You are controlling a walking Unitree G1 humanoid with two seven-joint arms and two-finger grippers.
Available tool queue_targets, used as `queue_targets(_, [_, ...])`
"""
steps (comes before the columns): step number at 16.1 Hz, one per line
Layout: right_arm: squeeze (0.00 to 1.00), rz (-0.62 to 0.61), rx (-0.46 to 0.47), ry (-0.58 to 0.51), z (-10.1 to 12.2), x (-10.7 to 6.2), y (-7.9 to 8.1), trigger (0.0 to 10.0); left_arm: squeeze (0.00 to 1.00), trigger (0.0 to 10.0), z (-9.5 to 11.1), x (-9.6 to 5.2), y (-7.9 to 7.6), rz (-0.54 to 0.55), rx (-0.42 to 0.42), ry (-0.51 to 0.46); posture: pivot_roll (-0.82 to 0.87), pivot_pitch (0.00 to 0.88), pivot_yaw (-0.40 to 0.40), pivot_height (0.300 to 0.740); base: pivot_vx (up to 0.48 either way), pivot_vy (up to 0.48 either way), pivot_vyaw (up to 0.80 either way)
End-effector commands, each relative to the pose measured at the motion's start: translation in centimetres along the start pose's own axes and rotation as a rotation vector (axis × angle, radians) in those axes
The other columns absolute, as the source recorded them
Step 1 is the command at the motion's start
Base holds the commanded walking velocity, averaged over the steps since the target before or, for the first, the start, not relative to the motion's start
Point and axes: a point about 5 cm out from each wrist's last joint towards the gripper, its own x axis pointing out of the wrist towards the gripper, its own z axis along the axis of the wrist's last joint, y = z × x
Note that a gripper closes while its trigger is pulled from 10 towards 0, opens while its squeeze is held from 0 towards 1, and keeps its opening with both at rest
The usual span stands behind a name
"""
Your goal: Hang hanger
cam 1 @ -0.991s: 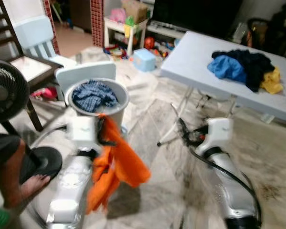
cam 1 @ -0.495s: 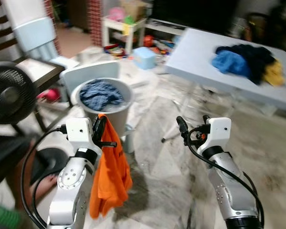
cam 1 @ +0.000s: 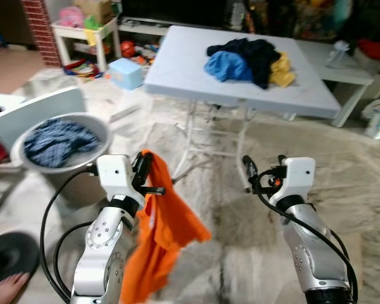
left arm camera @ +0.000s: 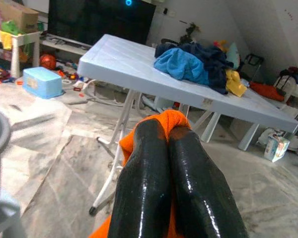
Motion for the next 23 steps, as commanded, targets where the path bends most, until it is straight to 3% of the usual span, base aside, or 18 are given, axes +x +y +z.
queue_targets(1, [0.00, 0.005, 0.013, -0.015, 0.4, 0.2, 0.3, 10.0, 0.00, 10.0, 0.7, 0.1, 0.4, 0.005, 0.016, -0.024, 0.02, 0.022, -0.102, 0.740, 0.322, 0.000, 0.00])
queue_targets(5, [0.00, 0.004, 0.012, -0.013, 0.4, 0.2, 0.3, 10.0, 0.00, 10.0, 0.6, 0.1, 0.4, 0.008, 0.014, -0.020, 0.01, 0.024, -0.103, 0.740, 0.324, 0.000, 0.00])
queue_targets(16, [0.00, 0.006, 0.010, -0.005, 0.3, 0.2, 0.4, 10.0, 0.00, 10.0, 0.5, 0.0, 0.4, 0.007, 0.012, -0.008, 0.01, 0.030, -0.102, 0.740, 0.319, 0.000, -0.79])
queue_targets(18, [0.00, 0.008, 0.013, -0.002, 0.2, 0.2, 0.4, 10.0, 0.00, 10.0, 0.1, 0.1, 0.4, 0.045, -0.010, 0.020, 0.01, 0.030, -0.102, 0.740, 0.000, 0.000, -0.80])
queue_targets(19, [0.00, 0.013, 0.020, 0.001, 0.1, 0.2, 0.6, 10.0, 0.00, 10.0, -0.7, 0.2, 0.3, 0.083, -0.072, 0.077, 0.02, 0.028, -0.102, 0.740, 0.000, 0.000, 0.00])
queue_targets(20, [0.00, 0.016, 0.020, 0.000, 0.1, 0.2, 0.6, 10.0, 0.00, 10.0, -0.5, 0.2, 0.2, 0.067, -0.085, 0.067, 0.02, 0.026, -0.102, 0.740, 0.000, 0.000, 0.00])
queue_targets(23, [0.00, 0.020, 0.027, -0.003, 0.1, 0.2, 0.8, 10.0, 0.00, 10.0, -0.3, 0.3, 0.5, 0.076, -0.069, 0.060, 0.02, 0.026, -0.102, 0.740, 0.000, 0.000, 0.00])
